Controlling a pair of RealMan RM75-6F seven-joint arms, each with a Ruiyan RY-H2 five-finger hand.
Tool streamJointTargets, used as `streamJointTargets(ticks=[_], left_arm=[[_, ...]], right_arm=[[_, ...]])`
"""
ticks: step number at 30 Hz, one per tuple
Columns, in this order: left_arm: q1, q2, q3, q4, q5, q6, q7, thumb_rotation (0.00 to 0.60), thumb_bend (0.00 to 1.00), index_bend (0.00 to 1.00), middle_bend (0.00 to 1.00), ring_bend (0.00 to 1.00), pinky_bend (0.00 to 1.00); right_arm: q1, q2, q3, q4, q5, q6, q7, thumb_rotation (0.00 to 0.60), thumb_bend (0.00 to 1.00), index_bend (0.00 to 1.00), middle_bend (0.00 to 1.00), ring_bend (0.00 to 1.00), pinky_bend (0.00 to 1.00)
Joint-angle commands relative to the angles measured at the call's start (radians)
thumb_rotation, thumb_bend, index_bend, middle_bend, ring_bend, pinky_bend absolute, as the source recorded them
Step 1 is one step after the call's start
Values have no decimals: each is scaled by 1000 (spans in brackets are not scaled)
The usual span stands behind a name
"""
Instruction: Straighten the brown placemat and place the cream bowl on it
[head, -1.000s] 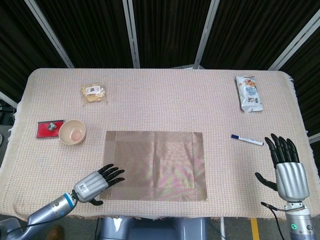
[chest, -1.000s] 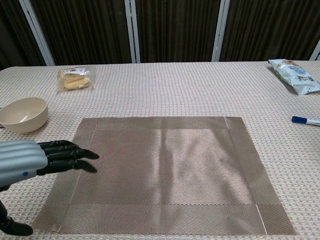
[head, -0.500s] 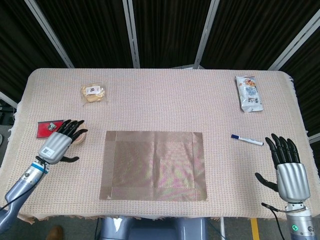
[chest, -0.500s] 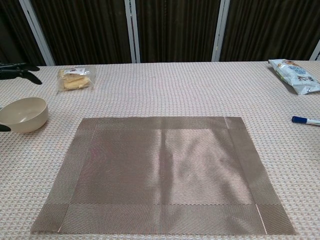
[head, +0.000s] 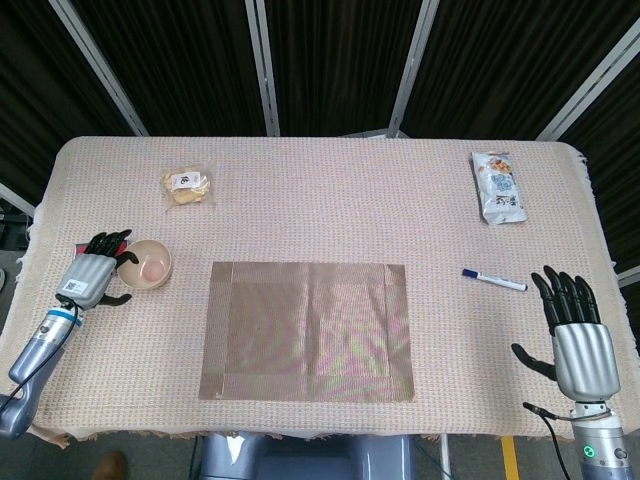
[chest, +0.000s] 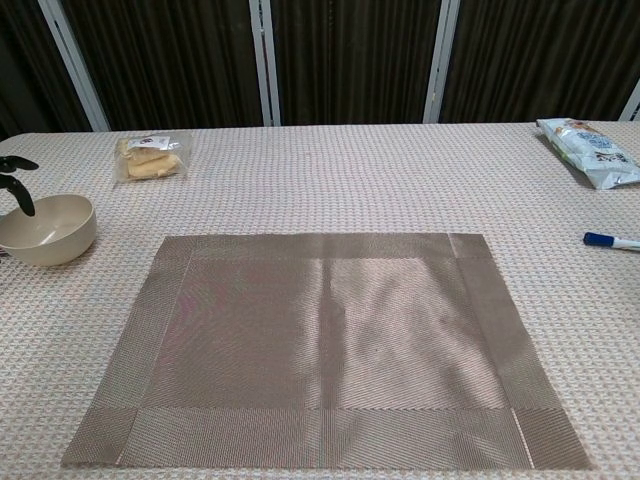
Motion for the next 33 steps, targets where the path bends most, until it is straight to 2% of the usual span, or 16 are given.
streamJointTargets(ticks=[1,7,15,23,28,33], left_arm=[[3,-35,3,46,8,-13,-15,600,193,381,0,0,0],[3,-75,0,94,29,5,-28,600,231,440,0,0,0],[4,-102,0,120,47,20,-6,600,353,609,0,0,0],[5,-90,-13,93,55,52,15,600,368,626,0,0,0],[-1,-54,-32,27,80,121,24,600,369,630,0,0,0],[-41,11,-38,-155,137,156,54,600,367,631,0,0,0]], right_arm=[[0,0,1,2,3,-1,2,600,0,0,0,0,0],[0,3,4,3,8,0,9,600,0,0,0,0,0],[-1,8,6,5,11,2,19,600,0,0,0,0,0],[-2,11,6,6,10,3,26,600,0,0,0,0,0],[-2,12,7,5,10,3,28,600,0,0,0,0,0],[-1,12,7,3,11,0,28,600,0,0,0,0,0]])
